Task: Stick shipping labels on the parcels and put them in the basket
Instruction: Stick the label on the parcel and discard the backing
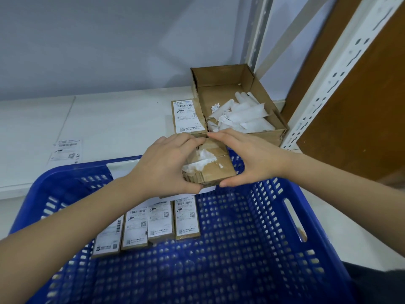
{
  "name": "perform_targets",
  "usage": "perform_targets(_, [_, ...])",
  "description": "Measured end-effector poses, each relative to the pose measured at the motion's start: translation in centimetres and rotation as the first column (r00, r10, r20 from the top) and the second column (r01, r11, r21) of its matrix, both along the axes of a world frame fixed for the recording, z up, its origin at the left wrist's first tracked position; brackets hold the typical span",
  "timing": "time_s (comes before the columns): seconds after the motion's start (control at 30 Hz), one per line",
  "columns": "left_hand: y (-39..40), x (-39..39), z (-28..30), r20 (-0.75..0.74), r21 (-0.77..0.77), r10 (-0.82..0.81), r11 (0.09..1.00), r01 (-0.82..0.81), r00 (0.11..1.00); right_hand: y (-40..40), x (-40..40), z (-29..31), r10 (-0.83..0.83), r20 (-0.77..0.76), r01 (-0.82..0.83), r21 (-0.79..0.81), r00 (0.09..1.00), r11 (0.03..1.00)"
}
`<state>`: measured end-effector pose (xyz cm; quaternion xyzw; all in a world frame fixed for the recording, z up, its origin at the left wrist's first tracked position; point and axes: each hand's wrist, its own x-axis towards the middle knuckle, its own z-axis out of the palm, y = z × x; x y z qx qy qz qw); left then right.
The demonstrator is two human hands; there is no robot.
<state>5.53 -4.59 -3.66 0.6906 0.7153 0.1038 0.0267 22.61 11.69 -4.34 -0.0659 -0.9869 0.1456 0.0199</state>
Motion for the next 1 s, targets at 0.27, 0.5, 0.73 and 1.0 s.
perform_targets(0.27, [-3.0,-1.1,1.0,-0.085,-0.044,0.075,0.996,-0.079,0.994,-1.8,0.1,1.4,-0.019,-0.088,0.015,-0.049,0.996,0.999])
perform_targets(0.5, [-6.3,-3.2,1.7,-0.102,-0.06,0.121,0.99,-0.128,0.987,-4.2,-1.6,2.2,0.023,-0.107,-0.007,0.146,0.994,0.989])
perform_targets(0.73, [-9.3,-6.6,2.3,-0.208,-0.021,0.056,0.998,-0.062,0.976,-8.1,-5.8,2.9,0.17,-0.031,-0.156,0.257,0.985,0.954])
perform_targets(1.0, [-12.6,-11.0,2.1,-0.065,0.077,0.144,0.987,-0.139,0.987,-11.8,-11.1,1.9,0.165,-0.028,-0.156,0.199,0.986,0.967])
